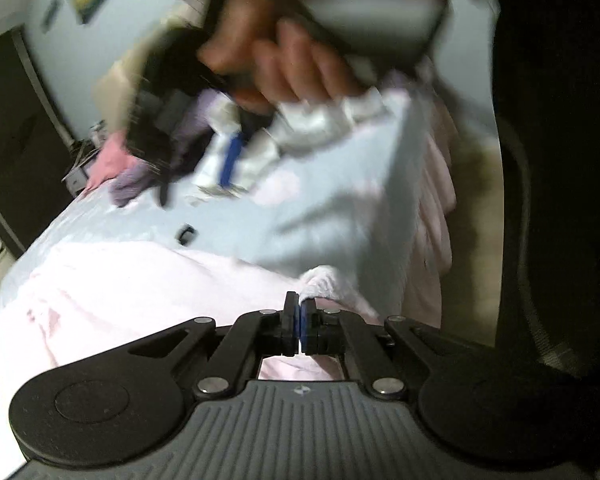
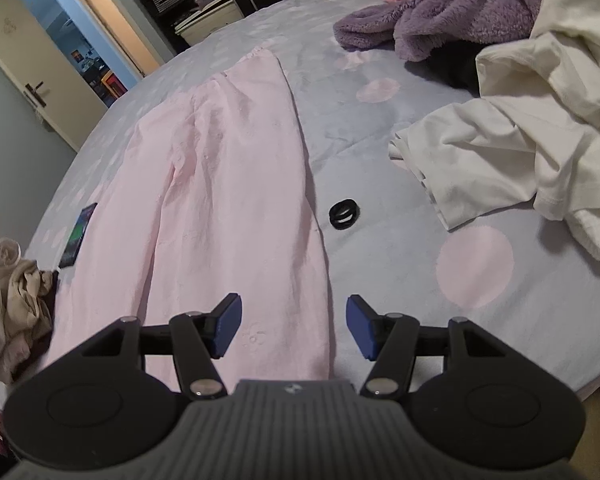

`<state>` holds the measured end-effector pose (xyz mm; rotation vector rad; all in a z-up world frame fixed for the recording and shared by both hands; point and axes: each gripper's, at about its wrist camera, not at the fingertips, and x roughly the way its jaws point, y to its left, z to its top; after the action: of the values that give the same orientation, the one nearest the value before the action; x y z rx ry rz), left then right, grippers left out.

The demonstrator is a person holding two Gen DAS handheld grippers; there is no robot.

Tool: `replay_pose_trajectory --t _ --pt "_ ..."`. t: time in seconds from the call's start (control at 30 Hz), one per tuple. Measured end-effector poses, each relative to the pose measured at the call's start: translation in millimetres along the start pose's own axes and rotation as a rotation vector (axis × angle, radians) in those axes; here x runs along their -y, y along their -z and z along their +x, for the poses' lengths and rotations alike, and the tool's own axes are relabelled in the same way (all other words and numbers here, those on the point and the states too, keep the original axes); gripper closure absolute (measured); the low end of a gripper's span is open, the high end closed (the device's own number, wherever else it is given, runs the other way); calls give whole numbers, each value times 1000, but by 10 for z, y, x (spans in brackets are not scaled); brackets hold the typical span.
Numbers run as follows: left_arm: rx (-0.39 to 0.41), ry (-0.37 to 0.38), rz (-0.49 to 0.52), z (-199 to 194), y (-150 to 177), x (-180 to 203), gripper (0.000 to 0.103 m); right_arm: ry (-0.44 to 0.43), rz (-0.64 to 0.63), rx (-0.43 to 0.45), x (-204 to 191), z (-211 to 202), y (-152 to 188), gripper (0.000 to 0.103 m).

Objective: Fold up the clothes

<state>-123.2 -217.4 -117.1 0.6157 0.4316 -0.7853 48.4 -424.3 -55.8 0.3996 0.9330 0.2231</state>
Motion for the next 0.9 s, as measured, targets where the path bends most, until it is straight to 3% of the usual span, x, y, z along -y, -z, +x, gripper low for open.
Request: replay_pose_trajectory --t 0.2,0.4,0.67,0.9 --pt "75 -8 -169 -464 -122 -362 103 -27 142 2 158 138 -158 41" --pt "129 -48 -357 -834 -106 -839 103 -70 168 -11 144 139 -109 41" --pt "172 -122 -485 -1245 -76 -1417 103 -89 141 -37 62 151 -49 41" --pt "196 -274 -656 -1716 297 -2045 103 -96 102 -66 -68 189 -26 41"
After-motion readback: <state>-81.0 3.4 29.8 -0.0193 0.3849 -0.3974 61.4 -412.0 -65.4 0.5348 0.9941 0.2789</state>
